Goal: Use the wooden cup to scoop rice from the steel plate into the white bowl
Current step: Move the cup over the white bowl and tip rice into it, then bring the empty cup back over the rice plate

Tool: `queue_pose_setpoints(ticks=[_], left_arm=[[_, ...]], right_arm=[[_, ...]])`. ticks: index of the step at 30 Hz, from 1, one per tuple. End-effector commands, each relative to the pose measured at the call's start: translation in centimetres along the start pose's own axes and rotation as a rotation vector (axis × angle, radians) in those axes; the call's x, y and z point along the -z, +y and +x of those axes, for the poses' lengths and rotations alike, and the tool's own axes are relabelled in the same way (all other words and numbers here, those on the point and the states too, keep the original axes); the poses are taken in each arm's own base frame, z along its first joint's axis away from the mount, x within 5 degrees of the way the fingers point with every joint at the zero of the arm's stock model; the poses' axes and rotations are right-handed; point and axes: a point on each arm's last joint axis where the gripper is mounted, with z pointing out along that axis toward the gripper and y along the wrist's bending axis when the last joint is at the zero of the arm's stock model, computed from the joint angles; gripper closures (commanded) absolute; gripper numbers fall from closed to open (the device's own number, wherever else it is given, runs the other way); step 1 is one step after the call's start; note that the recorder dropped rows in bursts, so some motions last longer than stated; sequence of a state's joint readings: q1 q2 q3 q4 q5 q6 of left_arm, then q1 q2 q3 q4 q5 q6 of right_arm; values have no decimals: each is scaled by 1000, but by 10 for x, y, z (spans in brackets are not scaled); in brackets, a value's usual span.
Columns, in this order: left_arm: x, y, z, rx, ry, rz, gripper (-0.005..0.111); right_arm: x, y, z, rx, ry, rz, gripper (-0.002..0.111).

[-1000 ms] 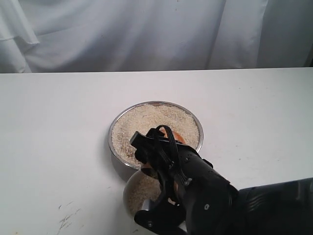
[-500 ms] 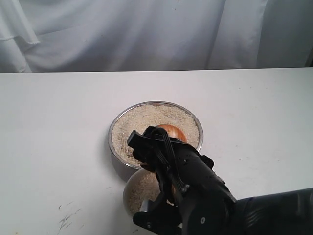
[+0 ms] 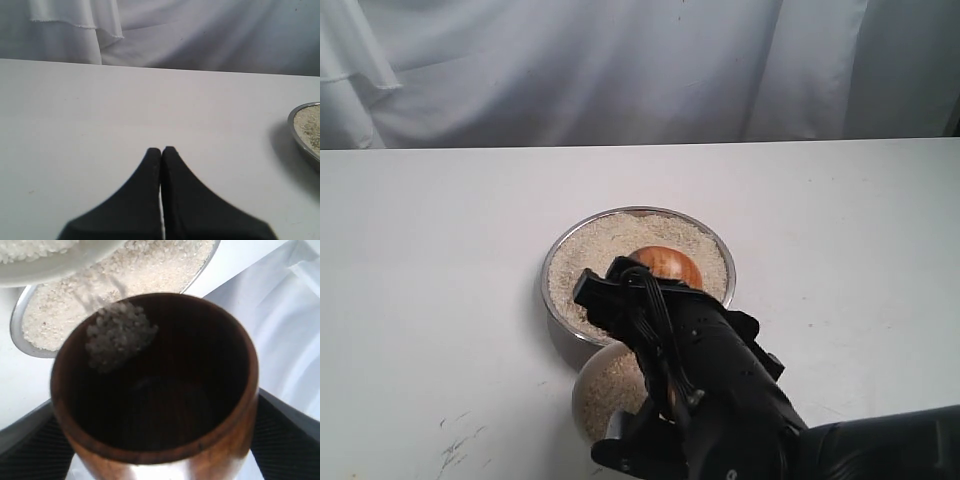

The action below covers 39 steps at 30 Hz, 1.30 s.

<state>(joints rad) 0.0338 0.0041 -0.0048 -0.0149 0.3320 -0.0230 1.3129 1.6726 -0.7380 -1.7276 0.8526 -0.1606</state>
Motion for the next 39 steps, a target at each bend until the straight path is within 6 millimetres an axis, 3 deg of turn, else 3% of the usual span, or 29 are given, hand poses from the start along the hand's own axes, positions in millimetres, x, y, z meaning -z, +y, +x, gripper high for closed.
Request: queue_pose_setpoints(ticks=[1, 14, 23, 29, 39], left_arm=[[0, 0, 0, 0, -13, -2, 107], [0, 0, 0, 0, -13, -2, 107], [0, 0, 0, 0, -13, -2, 107], [0, 0, 0, 0, -13, -2, 107], [0, 0, 0, 0, -13, -2, 107]], right_arm=[[7, -8, 6, 33, 41, 38, 108], [13, -15, 3, 126, 50, 60, 108], [13, -16, 3, 76, 45, 66, 108], [8, -16, 19, -155, -22, 59, 108], [-18, -7, 72, -681, -247, -147, 108]])
